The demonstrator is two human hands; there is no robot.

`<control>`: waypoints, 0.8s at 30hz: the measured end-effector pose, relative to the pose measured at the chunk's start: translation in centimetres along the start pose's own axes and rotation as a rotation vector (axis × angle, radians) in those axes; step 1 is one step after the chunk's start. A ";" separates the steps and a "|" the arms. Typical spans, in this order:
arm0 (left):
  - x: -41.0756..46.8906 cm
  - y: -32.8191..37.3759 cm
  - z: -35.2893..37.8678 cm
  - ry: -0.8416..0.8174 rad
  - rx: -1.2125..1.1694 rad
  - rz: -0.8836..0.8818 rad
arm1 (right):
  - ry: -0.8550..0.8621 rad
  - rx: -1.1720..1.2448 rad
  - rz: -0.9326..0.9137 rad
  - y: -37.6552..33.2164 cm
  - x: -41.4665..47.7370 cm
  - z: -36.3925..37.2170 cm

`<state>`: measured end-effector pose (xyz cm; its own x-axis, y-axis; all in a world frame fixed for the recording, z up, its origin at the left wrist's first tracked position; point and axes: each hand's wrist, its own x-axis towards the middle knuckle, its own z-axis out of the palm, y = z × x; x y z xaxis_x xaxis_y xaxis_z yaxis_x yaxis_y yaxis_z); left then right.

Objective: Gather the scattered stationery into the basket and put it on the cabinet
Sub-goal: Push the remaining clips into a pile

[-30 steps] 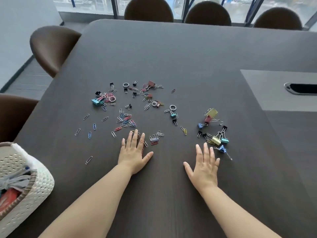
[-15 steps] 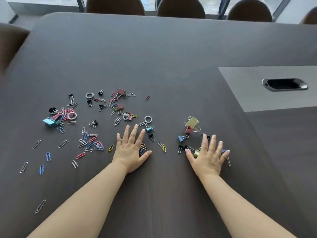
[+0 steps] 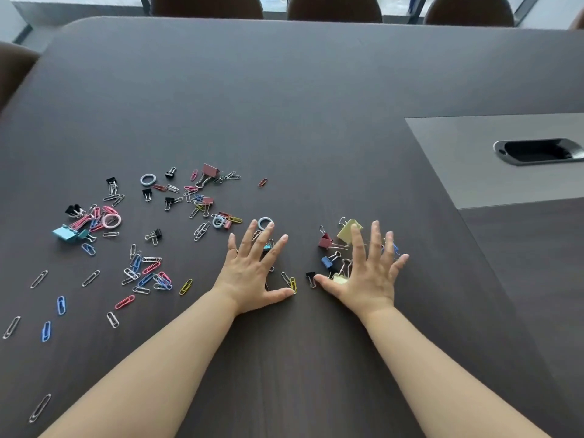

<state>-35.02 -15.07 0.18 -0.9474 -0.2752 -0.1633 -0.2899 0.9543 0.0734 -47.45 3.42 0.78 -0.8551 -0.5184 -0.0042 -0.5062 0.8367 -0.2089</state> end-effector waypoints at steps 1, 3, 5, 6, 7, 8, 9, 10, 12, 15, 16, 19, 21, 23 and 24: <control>0.5 0.1 -0.1 -0.013 0.008 0.019 | -0.056 -0.039 0.025 0.5 0.8 -0.3; 1.7 0.1 -0.3 -0.043 0.015 0.028 | -0.123 -0.075 0.027 1.3 2.2 -0.8; 2.8 0.0 -0.5 -0.083 0.004 -0.015 | -0.170 -0.058 0.004 1.7 3.4 -1.0; 3.1 -0.1 -0.6 -0.090 0.000 -0.039 | -0.172 -0.054 -0.026 1.6 3.8 -1.0; 3.2 -0.1 -0.6 -0.080 -0.002 -0.056 | -0.149 -0.051 -0.069 1.3 4.0 -0.9; 3.2 -0.2 -0.6 -0.044 -0.011 -0.067 | -0.100 -0.034 -0.119 0.9 4.0 -0.7; 3.1 -0.2 -0.5 0.018 -0.034 -0.072 | -0.038 -0.001 -0.165 0.4 3.9 -0.2; 3.0 -0.2 -0.3 0.098 -0.071 -0.074 | 0.032 0.029 -0.203 -0.1 3.5 0.3; 2.5 -0.1 0.3 0.290 -0.122 -0.075 | 0.159 0.043 -0.243 -1.3 2.2 1.4; 1.8 -0.1 1.0 0.425 -0.119 -0.102 | 0.246 0.013 -0.268 -2.3 1.0 2.2; 1.5 0.0 1.0 0.432 -0.125 -0.111 | 0.261 0.010 -0.272 -2.4 0.8 2.3; 0.7 0.2 1.3 0.451 -0.132 -0.105 | 0.270 -0.005 -0.283 -2.3 0.2 2.3; 0.0 0.5 1.5 0.462 -0.127 -0.089 | 0.257 -0.005 -0.283 -2.1 -0.3 2.1; -0.9 0.7 1.6 0.473 -0.122 -0.097 | 0.236 0.001 -0.276 -2.0 -0.8 1.8; -1.3 0.8 1.6 0.478 -0.113 -0.106 | 0.214 0.002 -0.273 -2.1 -1.2 1.5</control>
<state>-33.78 -13.72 -1.14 -0.8605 -0.4178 0.2914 -0.3755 0.9068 0.1915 -45.24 2.01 -0.28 -0.6923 -0.6740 0.2577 -0.7195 0.6717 -0.1762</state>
